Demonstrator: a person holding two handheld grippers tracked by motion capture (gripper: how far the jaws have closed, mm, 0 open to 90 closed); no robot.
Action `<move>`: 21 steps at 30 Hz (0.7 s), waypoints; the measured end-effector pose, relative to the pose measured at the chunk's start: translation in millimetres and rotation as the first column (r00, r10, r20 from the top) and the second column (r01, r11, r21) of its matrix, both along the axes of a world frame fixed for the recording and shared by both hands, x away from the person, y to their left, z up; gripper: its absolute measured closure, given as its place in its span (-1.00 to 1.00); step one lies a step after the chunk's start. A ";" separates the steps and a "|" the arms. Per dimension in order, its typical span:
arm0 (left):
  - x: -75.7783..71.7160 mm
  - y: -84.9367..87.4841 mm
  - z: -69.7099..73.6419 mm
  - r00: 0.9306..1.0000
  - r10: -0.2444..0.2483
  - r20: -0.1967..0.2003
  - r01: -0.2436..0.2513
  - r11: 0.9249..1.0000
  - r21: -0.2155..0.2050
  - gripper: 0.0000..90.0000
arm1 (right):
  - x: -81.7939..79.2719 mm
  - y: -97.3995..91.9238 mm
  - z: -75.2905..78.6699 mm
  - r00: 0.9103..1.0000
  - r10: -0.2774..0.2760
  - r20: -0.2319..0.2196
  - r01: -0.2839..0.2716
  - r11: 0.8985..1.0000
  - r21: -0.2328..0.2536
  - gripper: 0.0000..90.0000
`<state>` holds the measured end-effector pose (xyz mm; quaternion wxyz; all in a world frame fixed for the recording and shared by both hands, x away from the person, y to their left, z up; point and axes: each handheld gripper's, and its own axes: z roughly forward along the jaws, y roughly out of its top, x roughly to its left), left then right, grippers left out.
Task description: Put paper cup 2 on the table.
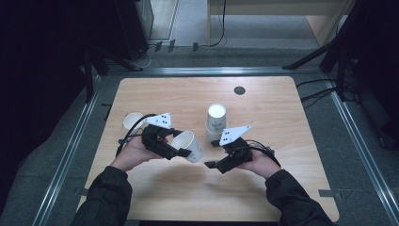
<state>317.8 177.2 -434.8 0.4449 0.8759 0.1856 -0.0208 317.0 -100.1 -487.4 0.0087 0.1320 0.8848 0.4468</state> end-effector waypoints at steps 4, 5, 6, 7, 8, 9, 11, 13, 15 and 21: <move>-0.5 2.1 1.5 1.000 0.007 0.005 -0.007 0.999 0.034 -0.40 | -0.2 -3.4 -1.2 1.000 -0.014 0.018 0.015 1.000 -0.026 -0.56; -0.5 2.9 1.9 1.000 0.008 0.005 -0.008 0.999 0.045 -0.40 | -0.4 -4.1 -1.3 0.999 -0.028 0.034 0.029 0.999 -0.034 -0.56; -0.8 3.6 2.3 1.000 0.014 0.002 -0.014 0.998 0.056 -0.40 | -0.6 -4.7 -1.7 0.999 -0.042 0.027 0.043 0.998 -0.044 -0.56; -0.8 4.9 2.8 1.000 0.020 0.011 -0.020 0.997 0.071 -0.40 | 0.0 -5.6 -2.5 0.998 -0.050 0.025 0.052 0.997 -0.052 -0.56; -0.4 6.5 3.0 1.000 0.021 0.009 -0.022 0.996 0.082 -0.40 | -0.1 -6.9 -3.6 0.998 -0.064 0.019 0.065 0.996 -0.065 -0.56; -0.6 7.5 3.1 1.000 0.025 0.011 -0.026 0.996 0.085 -0.40 | -0.3 -7.9 -4.5 0.997 -0.071 0.015 0.072 0.994 -0.076 -0.56; -0.3 10.1 3.1 1.000 0.028 0.006 -0.029 0.995 0.092 -0.40 | -0.5 -8.9 -5.0 0.997 -0.077 0.016 0.078 0.993 -0.087 -0.56; -0.2 13.3 3.3 0.999 0.038 0.013 -0.040 0.993 0.116 -0.40 | -1.9 -10.1 -4.5 0.996 -0.090 0.012 0.091 0.991 -0.098 -0.56; -0.5 15.8 3.2 0.999 0.048 0.013 -0.049 0.990 0.130 -0.40 | -3.2 -12.0 -3.7 0.996 -0.090 0.023 0.091 0.992 -0.091 -0.56; -1.9 24.3 3.8 0.999 0.045 0.021 -0.048 0.983 0.179 -0.41 | -5.6 -16.3 -3.9 0.996 -0.084 0.040 0.088 0.990 -0.111 -0.56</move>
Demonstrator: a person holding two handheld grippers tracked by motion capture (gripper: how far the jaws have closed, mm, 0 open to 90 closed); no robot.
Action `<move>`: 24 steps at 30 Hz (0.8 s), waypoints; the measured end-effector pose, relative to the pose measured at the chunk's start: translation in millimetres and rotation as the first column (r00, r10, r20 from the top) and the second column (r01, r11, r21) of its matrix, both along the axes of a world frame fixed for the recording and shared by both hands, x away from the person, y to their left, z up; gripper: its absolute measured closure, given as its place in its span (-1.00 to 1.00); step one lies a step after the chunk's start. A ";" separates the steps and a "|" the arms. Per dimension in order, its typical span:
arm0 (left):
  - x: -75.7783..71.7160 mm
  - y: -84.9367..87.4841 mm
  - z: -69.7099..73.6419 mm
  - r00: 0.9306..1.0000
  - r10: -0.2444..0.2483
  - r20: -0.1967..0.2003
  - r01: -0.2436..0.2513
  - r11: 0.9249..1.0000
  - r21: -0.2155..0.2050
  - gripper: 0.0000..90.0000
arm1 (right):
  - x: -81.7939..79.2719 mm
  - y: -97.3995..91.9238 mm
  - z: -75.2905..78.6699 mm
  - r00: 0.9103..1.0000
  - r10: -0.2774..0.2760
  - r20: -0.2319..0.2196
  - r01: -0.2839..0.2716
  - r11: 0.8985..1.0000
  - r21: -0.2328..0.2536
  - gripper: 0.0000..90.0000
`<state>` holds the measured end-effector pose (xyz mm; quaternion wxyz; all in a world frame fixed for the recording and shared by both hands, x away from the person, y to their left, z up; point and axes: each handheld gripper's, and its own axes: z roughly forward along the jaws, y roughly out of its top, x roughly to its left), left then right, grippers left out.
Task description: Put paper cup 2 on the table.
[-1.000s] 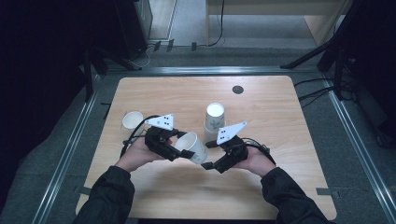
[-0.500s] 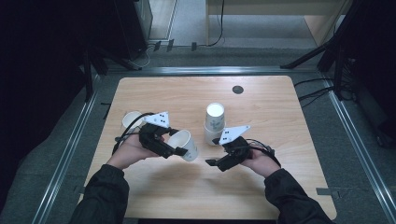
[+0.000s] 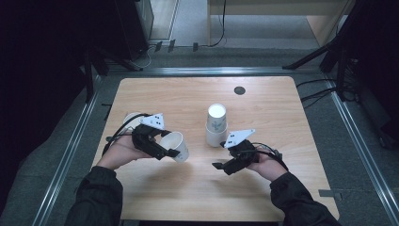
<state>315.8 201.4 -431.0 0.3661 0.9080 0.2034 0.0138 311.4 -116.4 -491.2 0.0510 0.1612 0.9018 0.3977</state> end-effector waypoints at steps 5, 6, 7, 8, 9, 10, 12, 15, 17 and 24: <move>-0.6 11.2 -2.6 1.000 0.018 0.008 -0.019 0.999 0.028 -0.41 | 2.8 -3.4 0.3 0.999 -0.044 -0.013 0.044 0.999 0.006 -0.56; -0.8 13.9 -2.9 1.000 0.019 0.008 -0.020 0.999 0.030 -0.41 | 4.1 -4.8 1.0 0.998 -0.051 -0.023 0.051 0.999 0.018 -0.56; -1.3 16.8 -3.2 1.000 0.022 0.007 -0.022 0.999 0.028 -0.41 | 5.4 -6.2 1.6 0.998 -0.061 -0.031 0.062 0.998 0.028 -0.56; -1.7 19.9 -3.6 1.000 0.025 0.004 -0.025 0.999 0.030 -0.41 | 6.8 -7.5 2.1 0.997 -0.068 -0.037 0.070 0.997 0.036 -0.56; -2.3 23.0 -4.2 1.000 0.031 0.002 -0.031 0.999 0.032 -0.41 | 7.8 -8.6 2.5 0.996 -0.078 -0.038 0.079 0.996 0.038 -0.56; -3.0 26.3 -4.5 0.999 0.038 0.000 -0.038 0.999 0.036 -0.41 | 8.9 -9.4 2.8 0.996 -0.084 -0.037 0.086 0.995 0.042 -0.56; -4.6 33.8 -4.9 0.999 0.047 0.000 -0.047 0.998 0.040 -0.41 | 10.8 -10.5 3.2 0.995 -0.095 -0.035 0.096 0.994 0.043 -0.56; -7.4 48.7 -7.3 0.998 0.065 -0.006 -0.065 0.998 0.018 -0.41 | 13.7 -10.6 4.0 0.995 -0.094 -0.033 0.095 0.994 0.055 -0.56; -8.4 55.9 -8.6 0.996 0.083 -0.014 -0.083 0.996 0.022 -0.41 | 14.8 -9.5 5.3 0.995 -0.100 -0.028 0.102 0.993 0.063 -0.56; -14.2 80.8 -12.5 0.989 0.147 -0.005 -0.146 0.988 0.057 -0.41 | 12.6 -7.7 6.3 0.996 -0.082 -0.019 0.083 0.995 0.061 -0.56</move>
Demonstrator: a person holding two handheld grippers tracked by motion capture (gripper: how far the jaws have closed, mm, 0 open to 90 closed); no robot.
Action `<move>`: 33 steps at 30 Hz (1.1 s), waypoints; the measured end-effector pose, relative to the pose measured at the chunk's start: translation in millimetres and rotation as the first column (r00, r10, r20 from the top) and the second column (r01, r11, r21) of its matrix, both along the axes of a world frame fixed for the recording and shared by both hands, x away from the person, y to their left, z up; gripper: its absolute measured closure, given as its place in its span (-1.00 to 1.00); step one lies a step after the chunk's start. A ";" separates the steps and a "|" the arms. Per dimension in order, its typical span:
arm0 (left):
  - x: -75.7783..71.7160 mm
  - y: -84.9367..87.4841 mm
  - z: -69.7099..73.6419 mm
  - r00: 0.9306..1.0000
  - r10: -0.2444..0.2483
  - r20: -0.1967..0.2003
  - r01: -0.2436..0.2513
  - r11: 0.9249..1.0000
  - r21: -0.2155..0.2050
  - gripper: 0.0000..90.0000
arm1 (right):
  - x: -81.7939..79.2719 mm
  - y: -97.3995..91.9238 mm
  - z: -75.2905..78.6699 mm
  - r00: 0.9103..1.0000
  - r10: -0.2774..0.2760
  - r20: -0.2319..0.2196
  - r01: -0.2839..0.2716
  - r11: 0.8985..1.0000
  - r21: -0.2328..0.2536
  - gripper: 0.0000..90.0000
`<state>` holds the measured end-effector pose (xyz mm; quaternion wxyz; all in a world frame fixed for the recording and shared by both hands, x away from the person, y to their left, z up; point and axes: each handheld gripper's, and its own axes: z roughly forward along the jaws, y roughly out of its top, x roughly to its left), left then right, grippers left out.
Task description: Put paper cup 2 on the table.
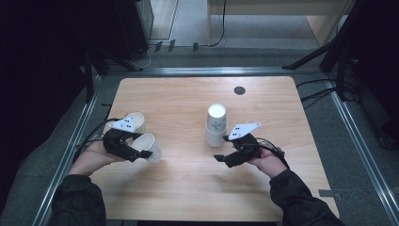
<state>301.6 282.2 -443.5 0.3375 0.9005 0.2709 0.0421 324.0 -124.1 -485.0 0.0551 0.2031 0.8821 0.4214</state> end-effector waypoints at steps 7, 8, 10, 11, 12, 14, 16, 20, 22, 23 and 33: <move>-3.2 19.4 -9.8 0.998 0.055 0.017 -0.057 0.995 0.082 -0.41 | 3.9 -0.6 -3.3 1.000 0.013 -0.027 -0.014 1.000 -0.007 -0.56; -2.9 21.2 -11.0 0.998 0.061 0.020 -0.062 0.994 0.086 -0.41 | 4.4 -0.4 -4.3 0.999 0.015 -0.031 -0.015 1.000 -0.012 -0.56; -2.6 25.4 -13.8 0.997 0.080 0.020 -0.081 0.992 0.097 -0.41 | 4.7 -0.2 -5.7 0.999 0.019 -0.028 -0.020 1.000 -0.023 -0.56; -2.3 27.7 -14.6 0.996 0.082 0.026 -0.084 0.991 0.104 -0.41 | 4.8 -0.1 -5.8 0.999 0.020 -0.028 -0.021 0.999 -0.026 -0.56; -2.1 30.1 -15.9 0.996 0.091 0.027 -0.093 0.990 0.105 -0.42 | 4.8 -0.2 -5.8 0.999 0.020 -0.025 -0.021 0.999 -0.028 -0.56; -1.0 33.2 -19.0 0.994 0.108 0.027 -0.110 0.987 0.120 -0.42 | 4.5 -0.3 -5.1 0.999 0.020 -0.025 -0.021 1.000 -0.022 -0.56; 0.3 35.0 -22.6 0.993 0.118 0.026 -0.121 0.982 0.142 -0.44 | 4.5 -0.2 -4.7 1.000 0.020 -0.023 -0.020 1.000 -0.018 -0.56; 2.5 34.8 -28.6 0.992 0.128 0.021 -0.130 0.978 0.163 -0.44 | 5.3 -0.9 -5.0 0.999 0.022 -0.024 -0.022 1.000 -0.019 -0.56; 3.4 34.2 -31.6 0.992 0.127 0.022 -0.129 0.975 0.179 -0.44 | 5.5 -1.3 -4.7 0.999 0.017 -0.028 -0.017 1.000 -0.022 -0.56; 3.9 33.4 -33.6 0.991 0.131 0.029 -0.134 0.972 0.193 -0.44 | 5.6 -1.4 -4.8 1.000 0.018 -0.025 -0.019 1.000 -0.022 -0.56; 7.1 29.0 -37.5 0.990 0.138 0.011 -0.137 0.971 0.194 -0.51 | 9.4 -6.9 -4.4 1.000 0.000 -0.027 0.000 1.000 -0.008 -0.56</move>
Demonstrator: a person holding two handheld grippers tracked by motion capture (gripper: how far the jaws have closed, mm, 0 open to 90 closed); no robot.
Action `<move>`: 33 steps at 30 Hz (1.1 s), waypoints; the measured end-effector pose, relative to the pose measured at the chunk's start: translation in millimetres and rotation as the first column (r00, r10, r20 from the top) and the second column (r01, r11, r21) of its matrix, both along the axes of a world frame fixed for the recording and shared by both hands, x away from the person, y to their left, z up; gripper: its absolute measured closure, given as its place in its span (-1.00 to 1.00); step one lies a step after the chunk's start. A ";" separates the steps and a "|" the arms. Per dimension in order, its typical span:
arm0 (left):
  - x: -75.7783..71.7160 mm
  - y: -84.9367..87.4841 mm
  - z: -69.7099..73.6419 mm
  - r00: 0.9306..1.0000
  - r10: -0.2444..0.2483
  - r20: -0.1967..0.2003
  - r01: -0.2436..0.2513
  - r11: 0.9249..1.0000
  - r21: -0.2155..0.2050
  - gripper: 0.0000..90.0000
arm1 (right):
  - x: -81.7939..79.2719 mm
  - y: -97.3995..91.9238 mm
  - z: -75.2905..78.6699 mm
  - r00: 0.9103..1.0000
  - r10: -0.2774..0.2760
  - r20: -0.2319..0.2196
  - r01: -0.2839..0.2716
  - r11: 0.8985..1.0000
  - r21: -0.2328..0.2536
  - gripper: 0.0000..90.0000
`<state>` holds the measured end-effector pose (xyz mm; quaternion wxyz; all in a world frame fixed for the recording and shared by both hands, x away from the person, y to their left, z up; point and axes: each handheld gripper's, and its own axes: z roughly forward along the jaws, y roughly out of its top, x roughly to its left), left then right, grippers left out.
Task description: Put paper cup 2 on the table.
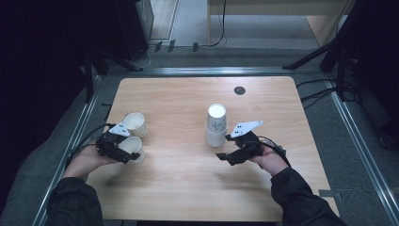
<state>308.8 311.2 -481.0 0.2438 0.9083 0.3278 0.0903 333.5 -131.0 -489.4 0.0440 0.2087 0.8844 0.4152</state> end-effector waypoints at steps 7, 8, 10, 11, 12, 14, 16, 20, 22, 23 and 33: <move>1.4 3.9 1.3 1.000 0.017 -0.020 -0.018 0.997 -0.073 -0.64 | 0.7 -2.9 1.6 1.000 -0.009 0.011 0.009 1.000 0.005 -0.56; 1.3 4.4 2.0 1.000 0.021 -0.019 -0.023 0.997 -0.078 -0.65 | 0.8 -3.4 1.8 1.000 -0.010 0.013 0.010 1.000 0.003 -0.56; 1.4 5.3 2.8 0.999 0.029 -0.026 -0.032 0.995 -0.094 -0.67 | 1.2 -4.3 2.4 1.000 -0.013 0.011 0.013 1.000 0.005 -0.56; 1.4 5.9 3.7 0.999 0.027 -0.031 -0.030 0.995 -0.097 -0.69 | 1.4 -4.9 2.5 1.000 -0.014 0.014 0.014 1.000 0.003 -0.56; 1.1 5.9 4.5 0.999 0.029 -0.030 -0.032 0.994 -0.101 -0.71 | 1.8 -5.6 2.7 1.000 -0.017 0.014 0.017 1.000 0.002 -0.56; 0.5 6.3 7.9 0.999 0.037 -0.029 -0.040 0.993 -0.107 -0.71 | 2.2 -6.7 3.0 1.000 -0.021 0.021 0.021 1.000 0.000 -0.56; -0.9 6.7 13.7 0.998 0.054 -0.014 -0.056 0.993 -0.108 -0.72 | 2.9 -8.9 4.1 0.999 -0.030 0.026 0.030 1.000 -0.002 -0.56; -3.2 11.6 25.0 0.998 0.062 -0.006 -0.063 0.985 -0.163 -0.72 | 4.7 -12.7 5.4 0.999 -0.042 0.032 0.042 0.999 -0.001 -0.56; -4.3 10.8 28.1 0.998 0.060 0.002 -0.059 0.985 -0.164 -0.72 | 5.1 -13.8 5.3 0.998 -0.045 0.037 0.046 0.999 -0.007 -0.56; -4.4 10.1 29.4 0.999 0.052 0.000 -0.052 0.986 -0.159 -0.72 | 5.1 -14.1 5.4 0.998 -0.047 0.034 0.047 0.999 -0.009 -0.56; -8.5 8.2 47.0 0.997 0.058 0.050 -0.049 0.986 -0.161 -0.71 | 6.5 -19.2 6.2 0.997 -0.059 0.050 0.060 0.998 -0.023 -0.56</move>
